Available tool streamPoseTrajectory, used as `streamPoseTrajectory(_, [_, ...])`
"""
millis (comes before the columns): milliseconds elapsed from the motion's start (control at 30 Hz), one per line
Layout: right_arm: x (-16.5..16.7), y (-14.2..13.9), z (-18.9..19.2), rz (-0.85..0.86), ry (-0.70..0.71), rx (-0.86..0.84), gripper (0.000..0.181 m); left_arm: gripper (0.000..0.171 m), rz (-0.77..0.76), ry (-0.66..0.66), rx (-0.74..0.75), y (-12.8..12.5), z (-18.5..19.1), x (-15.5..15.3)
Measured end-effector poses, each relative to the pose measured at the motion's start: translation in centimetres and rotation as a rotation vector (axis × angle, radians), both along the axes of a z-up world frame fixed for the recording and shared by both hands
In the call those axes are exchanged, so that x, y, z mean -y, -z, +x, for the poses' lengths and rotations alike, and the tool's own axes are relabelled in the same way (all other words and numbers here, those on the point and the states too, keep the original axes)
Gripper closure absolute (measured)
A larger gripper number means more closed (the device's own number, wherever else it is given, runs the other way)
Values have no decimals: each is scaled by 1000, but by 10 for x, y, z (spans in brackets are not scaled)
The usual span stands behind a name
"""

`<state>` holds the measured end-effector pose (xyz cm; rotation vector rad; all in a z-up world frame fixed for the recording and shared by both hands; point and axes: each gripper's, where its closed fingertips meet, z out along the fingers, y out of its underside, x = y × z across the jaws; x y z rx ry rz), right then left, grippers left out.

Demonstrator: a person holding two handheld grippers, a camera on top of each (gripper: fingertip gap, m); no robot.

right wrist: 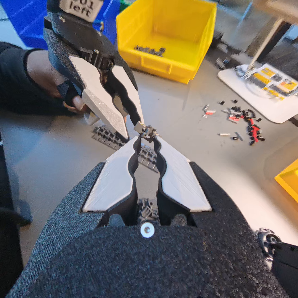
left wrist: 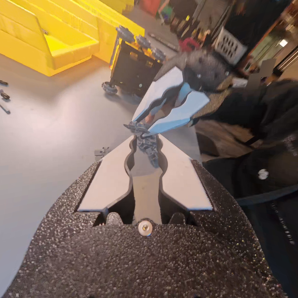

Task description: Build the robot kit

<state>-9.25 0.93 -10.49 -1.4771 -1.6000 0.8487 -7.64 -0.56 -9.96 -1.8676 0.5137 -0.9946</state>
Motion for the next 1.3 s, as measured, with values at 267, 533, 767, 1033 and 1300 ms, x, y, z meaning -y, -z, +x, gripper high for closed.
streamPoseTrajectory(267, [3, -6, -7, 81, 99, -150, 166, 160, -4, -2, 122, -14, -11, -2])
streamPoseTrajectory(533, [23, -7, 17, 133, -212, 11, 164, 171, -27, 158, 1, -1, -11, 13])
streamPoseTrajectory(767, [38, 11, 14, 72, -350, 156, 170, 171, -41, 228, -58, 10, 2, 24])
streamPoseTrajectory(1033, [8, 20, 8, -112, -199, 208, 175, 157, 9, 80, -261, 30, -20, 2])
streamPoseTrajectory(1300, [-37, 59, 6, -434, 27, 377, 176, 155, -33, 17, -572, 74, -28, -12])
